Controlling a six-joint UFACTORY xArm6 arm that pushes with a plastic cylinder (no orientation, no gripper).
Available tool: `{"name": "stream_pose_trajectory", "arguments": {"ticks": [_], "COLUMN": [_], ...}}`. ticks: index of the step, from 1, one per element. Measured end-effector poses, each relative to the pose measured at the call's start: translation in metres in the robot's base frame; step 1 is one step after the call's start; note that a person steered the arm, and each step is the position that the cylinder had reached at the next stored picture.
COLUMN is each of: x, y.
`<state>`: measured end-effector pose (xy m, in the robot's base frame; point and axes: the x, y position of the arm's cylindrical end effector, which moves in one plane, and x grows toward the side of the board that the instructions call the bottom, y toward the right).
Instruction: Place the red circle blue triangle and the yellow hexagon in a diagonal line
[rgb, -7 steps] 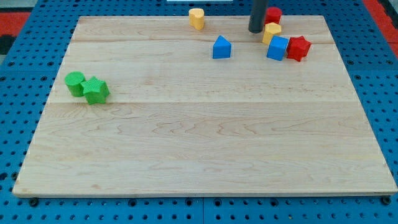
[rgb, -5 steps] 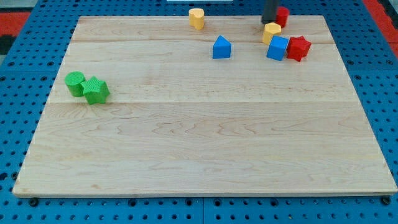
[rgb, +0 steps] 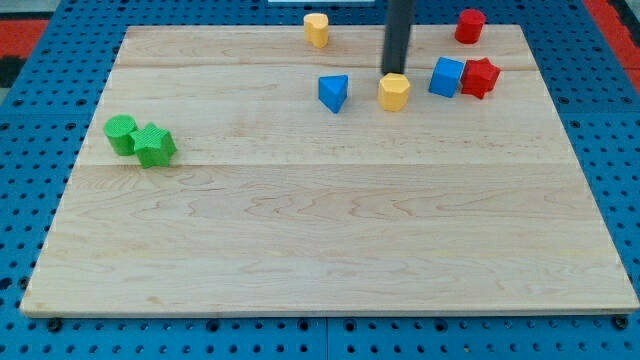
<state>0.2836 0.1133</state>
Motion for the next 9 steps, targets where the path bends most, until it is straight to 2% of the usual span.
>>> {"name": "stream_pose_trajectory", "arguments": {"ticks": [1, 2, 3, 4, 5, 6, 7, 8, 9], "x": [0.037, 0.057, 0.057, 0.086, 0.097, 0.090, 0.073, 0.010, -0.038], "y": [0.010, -0.064, -0.148, -0.128, -0.156, -0.257, -0.255, -0.283, -0.266]}}
